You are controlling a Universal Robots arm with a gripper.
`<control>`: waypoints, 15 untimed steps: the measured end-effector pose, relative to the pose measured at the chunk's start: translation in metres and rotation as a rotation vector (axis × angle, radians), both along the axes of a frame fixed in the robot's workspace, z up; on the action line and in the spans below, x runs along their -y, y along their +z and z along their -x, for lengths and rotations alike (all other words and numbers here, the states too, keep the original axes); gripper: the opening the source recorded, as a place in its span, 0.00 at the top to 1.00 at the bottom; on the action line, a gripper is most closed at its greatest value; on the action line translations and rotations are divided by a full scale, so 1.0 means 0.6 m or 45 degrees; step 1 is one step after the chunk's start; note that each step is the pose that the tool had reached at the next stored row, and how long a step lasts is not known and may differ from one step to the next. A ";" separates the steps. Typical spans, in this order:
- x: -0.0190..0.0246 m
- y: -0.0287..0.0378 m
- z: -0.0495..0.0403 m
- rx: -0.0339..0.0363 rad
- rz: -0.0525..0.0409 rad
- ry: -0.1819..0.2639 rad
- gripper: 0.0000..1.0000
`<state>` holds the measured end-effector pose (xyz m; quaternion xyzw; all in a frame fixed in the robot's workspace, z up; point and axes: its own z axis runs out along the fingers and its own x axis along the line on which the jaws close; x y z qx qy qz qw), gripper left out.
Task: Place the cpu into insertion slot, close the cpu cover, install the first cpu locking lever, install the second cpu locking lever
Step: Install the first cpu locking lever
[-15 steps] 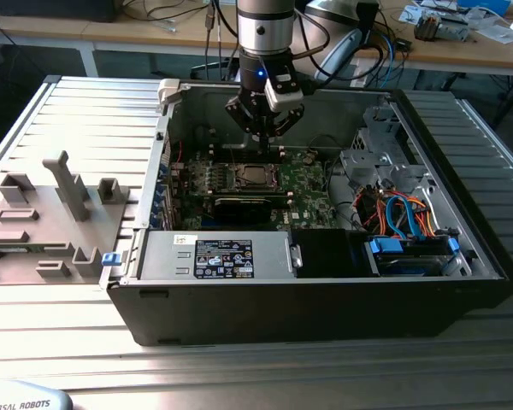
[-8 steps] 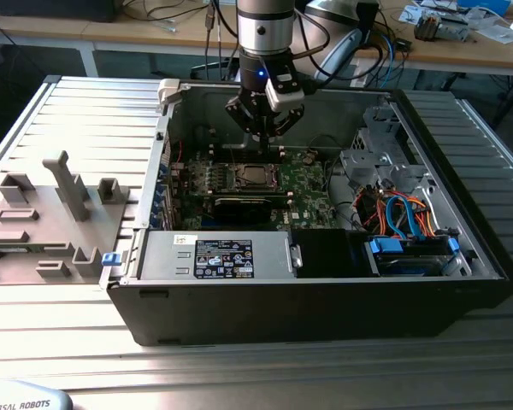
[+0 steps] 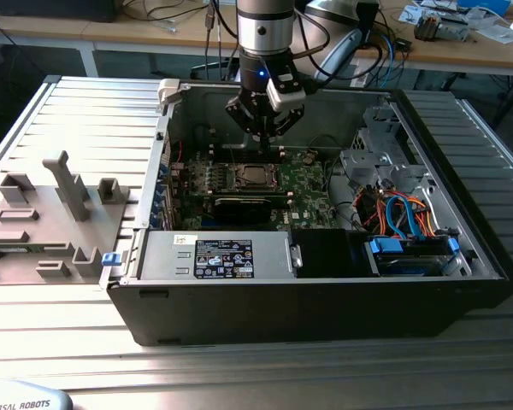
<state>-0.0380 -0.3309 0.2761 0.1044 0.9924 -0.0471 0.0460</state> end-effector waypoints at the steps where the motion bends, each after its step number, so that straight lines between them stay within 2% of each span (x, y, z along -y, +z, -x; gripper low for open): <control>1: 0.0000 0.000 0.000 0.0000 0.000 0.004 0.89; 15: 0.0000 0.000 0.000 0.0000 -0.001 0.062 0.89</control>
